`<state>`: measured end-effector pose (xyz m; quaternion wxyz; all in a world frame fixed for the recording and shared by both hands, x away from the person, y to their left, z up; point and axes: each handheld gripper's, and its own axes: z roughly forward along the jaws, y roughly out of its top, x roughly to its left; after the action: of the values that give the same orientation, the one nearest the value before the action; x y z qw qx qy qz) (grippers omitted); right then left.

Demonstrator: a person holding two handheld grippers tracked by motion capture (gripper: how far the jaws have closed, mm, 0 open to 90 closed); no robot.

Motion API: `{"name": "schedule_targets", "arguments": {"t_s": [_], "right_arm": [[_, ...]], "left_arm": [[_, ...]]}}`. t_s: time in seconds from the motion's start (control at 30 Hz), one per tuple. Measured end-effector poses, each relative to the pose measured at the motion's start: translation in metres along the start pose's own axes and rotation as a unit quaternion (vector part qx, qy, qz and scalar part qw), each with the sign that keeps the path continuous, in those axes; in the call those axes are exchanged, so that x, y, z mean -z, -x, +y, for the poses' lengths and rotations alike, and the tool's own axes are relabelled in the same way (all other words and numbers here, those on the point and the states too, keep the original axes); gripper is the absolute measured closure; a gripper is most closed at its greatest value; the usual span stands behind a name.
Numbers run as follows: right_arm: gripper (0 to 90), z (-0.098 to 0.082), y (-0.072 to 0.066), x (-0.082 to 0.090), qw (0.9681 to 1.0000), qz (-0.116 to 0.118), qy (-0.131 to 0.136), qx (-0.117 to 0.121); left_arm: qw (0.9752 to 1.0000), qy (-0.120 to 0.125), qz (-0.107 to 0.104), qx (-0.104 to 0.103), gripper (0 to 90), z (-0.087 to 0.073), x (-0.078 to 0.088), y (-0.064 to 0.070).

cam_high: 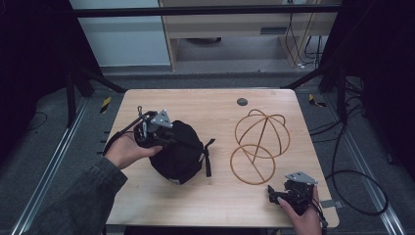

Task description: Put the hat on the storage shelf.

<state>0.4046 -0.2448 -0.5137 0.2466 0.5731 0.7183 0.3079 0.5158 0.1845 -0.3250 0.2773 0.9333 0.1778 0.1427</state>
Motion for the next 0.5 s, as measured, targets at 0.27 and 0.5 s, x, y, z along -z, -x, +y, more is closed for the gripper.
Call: {"name": "schedule_targets", "arguments": {"t_s": [0.27,0.5], "right_arm": [[0.4,0.000,0.000,0.000,1.0000,0.000,0.000,0.001],[0.4,0.000,0.001,0.000,1.0000,0.001,0.000,0.001]], "left_arm": [[0.9998,0.017,0.003,-0.008,73.0,0.002,0.018,0.006],[0.9993,0.033,0.012,-0.015,73.1,0.010,0.035,0.010]]}}
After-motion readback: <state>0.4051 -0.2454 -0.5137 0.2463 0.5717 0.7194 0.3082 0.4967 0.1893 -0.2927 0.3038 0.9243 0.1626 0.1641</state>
